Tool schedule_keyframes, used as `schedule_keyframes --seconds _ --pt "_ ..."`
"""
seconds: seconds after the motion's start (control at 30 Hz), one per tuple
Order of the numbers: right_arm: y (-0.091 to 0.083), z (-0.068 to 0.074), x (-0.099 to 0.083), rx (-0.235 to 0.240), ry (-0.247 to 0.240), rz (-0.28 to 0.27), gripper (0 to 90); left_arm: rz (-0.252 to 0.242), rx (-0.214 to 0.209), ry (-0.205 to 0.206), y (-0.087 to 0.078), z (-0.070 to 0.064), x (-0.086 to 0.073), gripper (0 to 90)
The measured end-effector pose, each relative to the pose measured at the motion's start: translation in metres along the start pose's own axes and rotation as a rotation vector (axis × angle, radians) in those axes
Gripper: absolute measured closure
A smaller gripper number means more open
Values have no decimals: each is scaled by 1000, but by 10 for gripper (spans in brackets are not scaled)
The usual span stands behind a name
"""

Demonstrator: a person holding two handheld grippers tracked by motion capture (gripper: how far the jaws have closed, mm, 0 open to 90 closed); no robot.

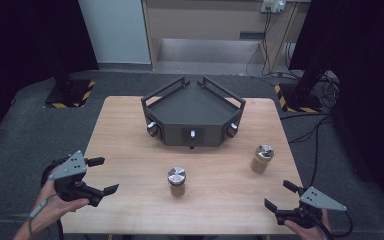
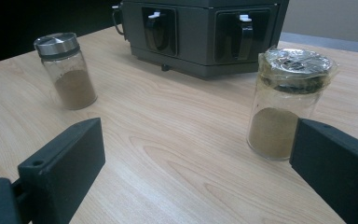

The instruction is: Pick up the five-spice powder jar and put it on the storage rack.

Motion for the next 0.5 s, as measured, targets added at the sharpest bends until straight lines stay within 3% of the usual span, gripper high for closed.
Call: schedule_keyframes --seconds 0.5 --pt "0 0 0 4 -1 1 42 54 -63 30 28 7 19 25"
Point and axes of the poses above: each handheld gripper's, and its own axes: y roughly forward along the jaws, x roughly out of its top, z roughly to its left, the point moved 7 cm from there along y, roughly forward along the jaws, and after that the axes turned 5 degrees about -x, right-handed, at the moved point
